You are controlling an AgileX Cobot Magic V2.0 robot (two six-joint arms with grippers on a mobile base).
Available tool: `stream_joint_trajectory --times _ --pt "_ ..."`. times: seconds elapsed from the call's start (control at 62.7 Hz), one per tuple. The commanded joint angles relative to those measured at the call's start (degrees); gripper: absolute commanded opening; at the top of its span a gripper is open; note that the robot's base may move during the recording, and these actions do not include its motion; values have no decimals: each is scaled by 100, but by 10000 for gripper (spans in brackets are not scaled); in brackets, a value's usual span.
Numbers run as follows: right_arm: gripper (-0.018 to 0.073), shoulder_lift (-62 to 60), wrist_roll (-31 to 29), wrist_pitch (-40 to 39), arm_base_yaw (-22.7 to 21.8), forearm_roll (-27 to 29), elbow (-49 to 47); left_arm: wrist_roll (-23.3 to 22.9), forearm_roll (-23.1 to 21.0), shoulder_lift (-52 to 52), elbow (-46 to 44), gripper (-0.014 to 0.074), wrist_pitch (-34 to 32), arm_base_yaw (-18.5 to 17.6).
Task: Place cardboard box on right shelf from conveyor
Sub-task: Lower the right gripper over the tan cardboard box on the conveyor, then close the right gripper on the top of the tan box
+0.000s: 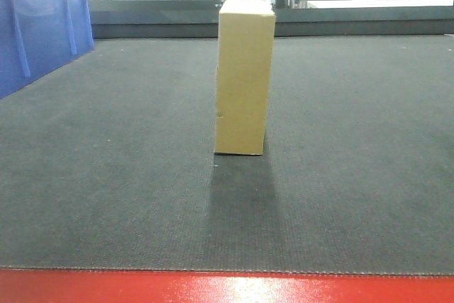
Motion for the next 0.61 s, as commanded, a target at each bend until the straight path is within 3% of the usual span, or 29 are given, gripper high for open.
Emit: stream_joint_trajectory --times 0.0,0.191,0.59 --pt "603 599 37 -102 340 -82 -813 -29 -37 -66 -21 -119 -519 11" --pt "603 2269 622 1441 1240 -75 -2714 -29 -37 -66 -21 -119 -519 11" --pt "603 5468 2064 3989 2255 -189 -6597 -29 -37 -66 -21 -119 -519 11"
